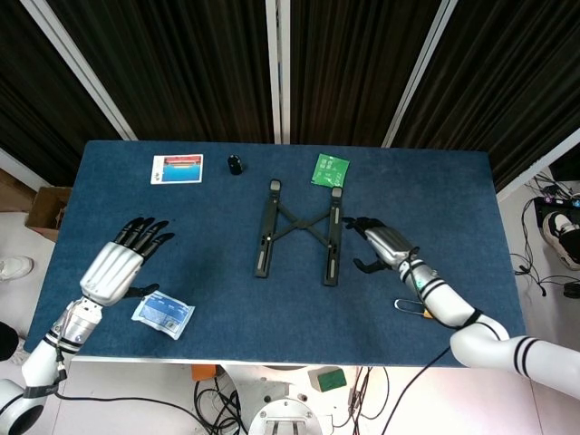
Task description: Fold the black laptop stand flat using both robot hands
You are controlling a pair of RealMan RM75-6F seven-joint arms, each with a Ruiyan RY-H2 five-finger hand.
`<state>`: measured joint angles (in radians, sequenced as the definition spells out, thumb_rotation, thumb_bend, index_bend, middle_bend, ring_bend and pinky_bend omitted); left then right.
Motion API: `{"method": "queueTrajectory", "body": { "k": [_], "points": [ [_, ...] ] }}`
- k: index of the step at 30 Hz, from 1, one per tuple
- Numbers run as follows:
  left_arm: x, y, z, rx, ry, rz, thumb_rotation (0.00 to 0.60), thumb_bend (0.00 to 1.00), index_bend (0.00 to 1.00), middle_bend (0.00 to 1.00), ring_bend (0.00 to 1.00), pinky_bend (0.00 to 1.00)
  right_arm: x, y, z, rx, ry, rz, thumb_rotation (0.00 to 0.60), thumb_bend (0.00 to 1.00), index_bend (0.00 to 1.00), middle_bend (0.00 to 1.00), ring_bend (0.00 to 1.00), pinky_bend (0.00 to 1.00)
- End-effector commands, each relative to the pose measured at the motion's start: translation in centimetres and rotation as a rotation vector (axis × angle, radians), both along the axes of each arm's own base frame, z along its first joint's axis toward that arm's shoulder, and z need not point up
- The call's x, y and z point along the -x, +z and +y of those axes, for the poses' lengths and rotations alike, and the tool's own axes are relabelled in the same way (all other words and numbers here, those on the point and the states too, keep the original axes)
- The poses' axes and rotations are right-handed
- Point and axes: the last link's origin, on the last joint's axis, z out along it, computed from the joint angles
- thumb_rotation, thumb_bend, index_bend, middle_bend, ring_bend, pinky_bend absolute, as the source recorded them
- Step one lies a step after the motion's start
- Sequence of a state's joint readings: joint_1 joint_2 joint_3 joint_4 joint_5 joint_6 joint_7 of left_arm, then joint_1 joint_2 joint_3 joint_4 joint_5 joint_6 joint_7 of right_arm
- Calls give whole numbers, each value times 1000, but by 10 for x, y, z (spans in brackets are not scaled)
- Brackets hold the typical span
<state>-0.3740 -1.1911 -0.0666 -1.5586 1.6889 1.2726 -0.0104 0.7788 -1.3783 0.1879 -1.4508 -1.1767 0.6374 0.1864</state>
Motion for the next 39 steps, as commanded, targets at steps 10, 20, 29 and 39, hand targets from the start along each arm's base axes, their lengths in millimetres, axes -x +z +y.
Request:
{"method": "queueTrajectory", "body": {
  "k": [10, 20, 29, 39],
  "points": [
    [9, -3, -19, -7, 21, -29, 600, 110, 154, 68, 13, 88, -64, -95, -54, 41, 23, 105, 600, 511, 0, 190, 0, 54],
    [18, -7, -26, 3, 36, -31, 600, 110, 154, 68, 13, 88, -75, -114, -51, -8, 51, 123, 600, 506, 0, 200, 0, 54],
    [18, -14, -20, 21, 40, -34, 600, 110, 154, 68, 13, 88, -69, -108, 1, -140, 148, 80, 600, 506, 0, 198, 0, 54],
    [-5, -37, 8, 91, -5, 3, 600, 109, 154, 68, 13, 88, -65, -85, 49, -142, 290, 31, 600, 498, 0, 200, 0, 54]
  ]
}}
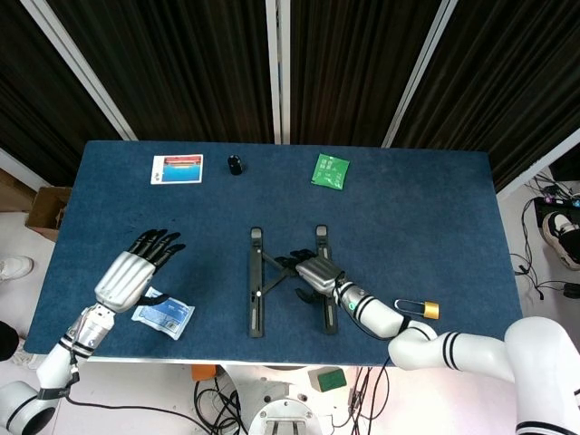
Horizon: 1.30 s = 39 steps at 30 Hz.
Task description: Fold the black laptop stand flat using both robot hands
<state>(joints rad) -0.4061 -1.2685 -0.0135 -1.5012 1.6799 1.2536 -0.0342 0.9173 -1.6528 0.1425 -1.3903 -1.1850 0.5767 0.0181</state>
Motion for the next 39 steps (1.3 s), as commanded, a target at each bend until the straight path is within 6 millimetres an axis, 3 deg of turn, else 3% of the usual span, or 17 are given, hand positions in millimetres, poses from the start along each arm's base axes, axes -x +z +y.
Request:
{"method": "queueTrajectory", "body": {
  "k": [1, 4, 7, 10, 14, 23, 39],
  "points": [
    [-11, -11, 15, 27, -21, 24, 600, 110, 154, 68, 13, 88, 8, 26, 9, 110, 91, -21, 600, 482, 0, 209, 0, 53],
    [-20, -24, 33, 58, -37, 68, 600, 108, 151, 68, 13, 88, 14, 53, 14, 264, 226, 0, 600, 354, 35, 265, 11, 56],
    [-28, -39, 46, 77, -54, 123, 600, 104, 141, 68, 13, 88, 19, 74, 25, 383, 336, 23, 600, 128, 190, 388, 106, 135],
    [-36, -56, 56, 93, -63, 155, 600, 102, 133, 68, 13, 88, 25, 86, 40, 439, 375, 25, 600, 11, 325, 481, 189, 245],
    [-49, -78, 60, 123, -81, 166, 600, 98, 118, 68, 14, 88, 37, 89, 57, 456, 387, 53, 600, 0, 407, 546, 259, 320],
    [-71, -120, 73, 172, -94, 190, 600, 96, 106, 68, 13, 87, 56, 78, 76, 466, 435, 129, 600, 0, 441, 581, 301, 354],
    [-87, -146, 81, 200, -71, 157, 600, 96, 105, 68, 13, 87, 78, 47, 69, 498, 481, 186, 600, 0, 454, 587, 310, 355]
  ]
}}
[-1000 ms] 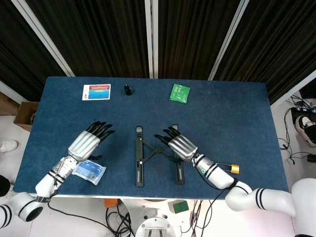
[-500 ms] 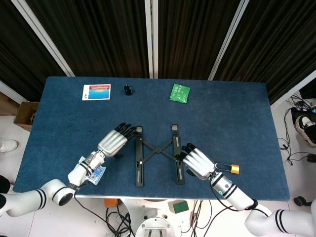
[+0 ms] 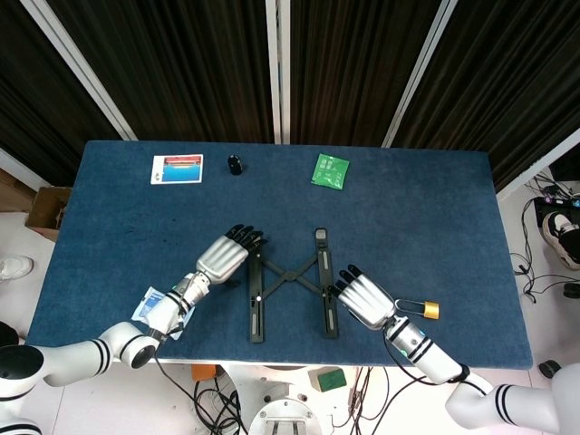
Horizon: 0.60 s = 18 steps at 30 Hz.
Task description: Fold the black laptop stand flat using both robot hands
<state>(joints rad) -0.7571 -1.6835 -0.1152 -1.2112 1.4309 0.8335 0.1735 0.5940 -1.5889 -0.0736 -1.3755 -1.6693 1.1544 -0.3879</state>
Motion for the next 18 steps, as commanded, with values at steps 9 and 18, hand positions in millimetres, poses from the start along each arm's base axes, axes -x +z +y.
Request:
{"method": "queueTrajectory", "body": {
  "k": [9, 18],
  "points": [
    [-7, -9, 1, 11, -2, -15, 600, 96, 105, 68, 13, 87, 0, -23, -11, 9, 42, -5, 600, 0, 461, 581, 310, 356],
    [-12, -18, 2, 31, 11, -43, 600, 97, 102, 68, 13, 86, -13, -48, -16, 36, 100, -95, 600, 0, 490, 587, 310, 357]
  ]
}}
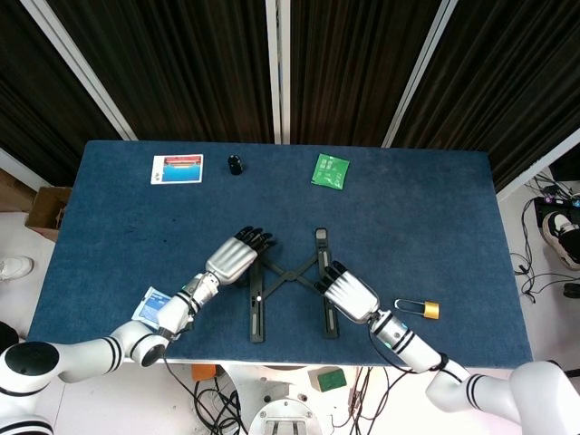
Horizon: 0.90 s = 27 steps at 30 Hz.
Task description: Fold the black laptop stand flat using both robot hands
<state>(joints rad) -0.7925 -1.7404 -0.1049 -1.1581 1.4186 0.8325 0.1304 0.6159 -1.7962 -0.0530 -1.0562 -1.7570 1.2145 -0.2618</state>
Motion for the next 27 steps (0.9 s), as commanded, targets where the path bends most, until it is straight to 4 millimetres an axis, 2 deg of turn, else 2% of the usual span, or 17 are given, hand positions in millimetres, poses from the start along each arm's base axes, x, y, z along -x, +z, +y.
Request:
{"method": "queueTrajectory", "body": {
  "k": [1, 13, 19, 21, 23, 27],
  "points": [
    [-3, -3, 1, 9, 10, -19, 600, 96, 100, 68, 13, 86, -10, -9, -1, -1, 24, -59, 600, 0, 492, 587, 310, 357],
    [-22, -26, -3, 59, 8, -72, 600, 97, 90, 68, 13, 86, -29, -25, -5, -11, 41, -123, 600, 0, 495, 584, 310, 357],
    [-29, -30, -4, 62, -16, -69, 600, 97, 89, 68, 13, 87, -34, -31, -4, -32, 41, -140, 600, 0, 495, 579, 307, 357],
    [-25, -22, 0, 30, -15, -66, 600, 97, 83, 68, 13, 87, -34, -29, -1, -72, 41, -154, 600, 0, 490, 554, 299, 352],
    [-17, -7, 3, -12, 3, -81, 600, 97, 80, 68, 13, 87, -35, -20, 0, -118, 39, -159, 600, 0, 435, 495, 265, 305],
    [4, 33, 2, -93, 49, -127, 600, 96, 79, 68, 13, 87, -45, 7, -1, -210, 37, -87, 600, 0, 156, 300, 76, 85]
  ]
}}
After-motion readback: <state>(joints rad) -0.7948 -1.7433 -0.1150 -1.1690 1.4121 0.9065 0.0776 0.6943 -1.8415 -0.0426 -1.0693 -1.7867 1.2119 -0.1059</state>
